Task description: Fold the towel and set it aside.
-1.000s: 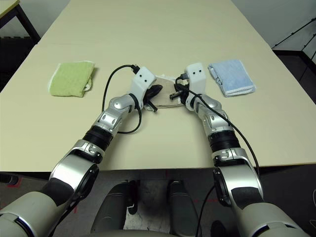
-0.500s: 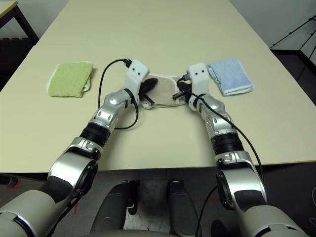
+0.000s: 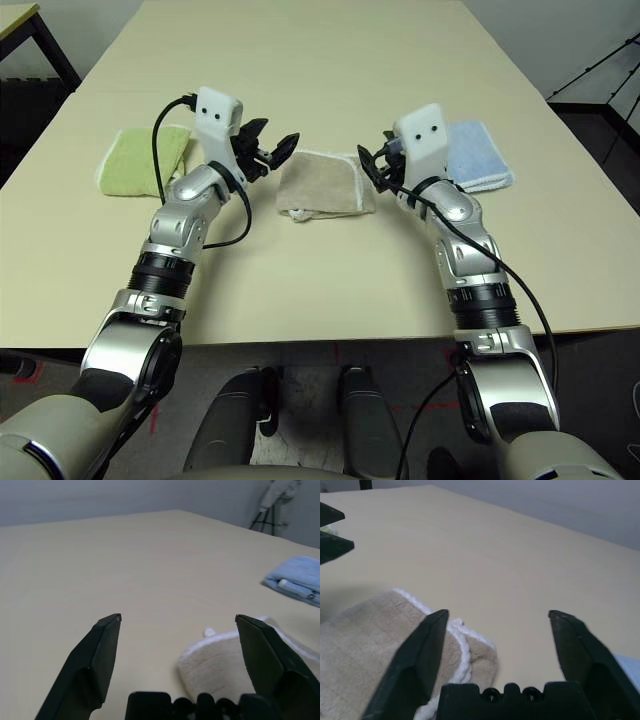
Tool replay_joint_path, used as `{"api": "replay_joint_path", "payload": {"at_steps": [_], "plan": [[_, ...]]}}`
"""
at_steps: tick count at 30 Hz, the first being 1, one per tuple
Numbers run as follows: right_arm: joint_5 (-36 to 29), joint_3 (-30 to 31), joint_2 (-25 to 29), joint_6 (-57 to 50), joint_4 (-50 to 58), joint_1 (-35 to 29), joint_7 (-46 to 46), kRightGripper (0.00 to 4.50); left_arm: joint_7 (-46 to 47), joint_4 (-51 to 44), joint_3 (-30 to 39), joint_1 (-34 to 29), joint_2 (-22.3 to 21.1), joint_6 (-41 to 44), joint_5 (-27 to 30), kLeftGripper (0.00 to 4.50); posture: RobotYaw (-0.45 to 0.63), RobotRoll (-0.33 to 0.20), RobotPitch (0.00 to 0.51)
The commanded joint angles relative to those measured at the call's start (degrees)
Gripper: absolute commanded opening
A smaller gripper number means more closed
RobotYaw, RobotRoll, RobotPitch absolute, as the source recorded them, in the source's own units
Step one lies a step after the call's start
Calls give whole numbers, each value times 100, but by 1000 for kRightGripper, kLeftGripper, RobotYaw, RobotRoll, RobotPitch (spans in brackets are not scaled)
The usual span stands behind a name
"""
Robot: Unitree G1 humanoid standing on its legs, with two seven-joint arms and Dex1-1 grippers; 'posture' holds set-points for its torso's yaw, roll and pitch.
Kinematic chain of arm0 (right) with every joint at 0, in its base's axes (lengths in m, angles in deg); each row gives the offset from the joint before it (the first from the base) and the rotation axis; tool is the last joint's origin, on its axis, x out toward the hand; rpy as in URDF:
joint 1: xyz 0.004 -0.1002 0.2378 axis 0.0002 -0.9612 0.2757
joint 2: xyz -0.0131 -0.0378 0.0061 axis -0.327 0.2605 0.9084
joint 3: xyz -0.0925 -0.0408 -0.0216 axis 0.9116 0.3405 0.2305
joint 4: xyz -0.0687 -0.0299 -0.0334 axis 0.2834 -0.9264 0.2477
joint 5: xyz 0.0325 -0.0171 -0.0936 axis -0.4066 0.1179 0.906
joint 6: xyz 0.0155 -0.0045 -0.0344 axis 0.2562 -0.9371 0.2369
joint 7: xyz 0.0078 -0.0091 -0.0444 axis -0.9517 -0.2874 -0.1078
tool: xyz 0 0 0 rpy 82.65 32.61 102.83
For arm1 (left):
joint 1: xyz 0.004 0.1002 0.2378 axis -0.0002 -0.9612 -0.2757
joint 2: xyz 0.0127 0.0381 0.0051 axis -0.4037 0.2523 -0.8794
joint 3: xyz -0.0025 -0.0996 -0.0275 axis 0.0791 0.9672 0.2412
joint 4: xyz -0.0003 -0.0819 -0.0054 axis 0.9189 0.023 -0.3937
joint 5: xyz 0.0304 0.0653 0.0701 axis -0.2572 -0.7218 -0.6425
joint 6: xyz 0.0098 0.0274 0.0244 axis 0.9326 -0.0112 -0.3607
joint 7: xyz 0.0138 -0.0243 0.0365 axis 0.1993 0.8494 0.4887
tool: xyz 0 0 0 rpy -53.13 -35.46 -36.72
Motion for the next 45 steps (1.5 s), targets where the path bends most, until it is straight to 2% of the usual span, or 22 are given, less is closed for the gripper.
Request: {"api": "replay_joint_path", "payload": {"at_steps": [1, 11, 17, 22, 26, 29, 32, 35, 43, 45], "plan": [[-173, -194, -13, 202, 278, -288, -15, 4469, 117, -301, 93, -129, -15, 203, 148, 4500, 53, 0, 93], [-380, -439, 30, 174, 803, -1129, 60, 4469, 485, -699, 440, -610, -161, 232, 289, 4500, 46, 0, 89], [-438, -481, -13, 250, 926, -1448, 131, 4469, 769, -1122, 515, -1169, -204, -106, 188, 4500, 51, 0, 90], [-480, -480, 5, 302, 893, -1573, 78, 4469, 562, -1595, 486, -1667, -398, 115, 329, 4500, 63, 0, 90], [-542, -483, 46, 261, 849, -1600, 0, 4469, 99, -1856, 546, -1924, -648, 200, 646, 4500, 80, 0, 89], [-660, -475, 86, 135, 824, -1586, -138, 4469, -584, -2103, 475, -2147, -1009, 310, 966, 4500, 98, 0, 86], [-906, -482, 119, 28, 879, -1592, -381, 4469, -1203, -2178, 331, -2332, -1297, -52, 1029, 4500, 105, 0, 87], [-988, -478, 152, 3, 899, -1595, -480, 4469, -1487, -2157, 273, -2404, -1395, -268, 1035, 4500, 105, 0, 87], [-1024, -470, 176, -5, 897, -1596, -488, 4469, -1565, -2106, 291, -2401, -1386, -345, 1024, 4500, 105, 0, 87], [-1115, -485, 254, -107, 948, -1656, -601, 4469, -2405, -2262, 73, -2678, -1715, -578, 1131, 4500, 107, 0, 96]]}}
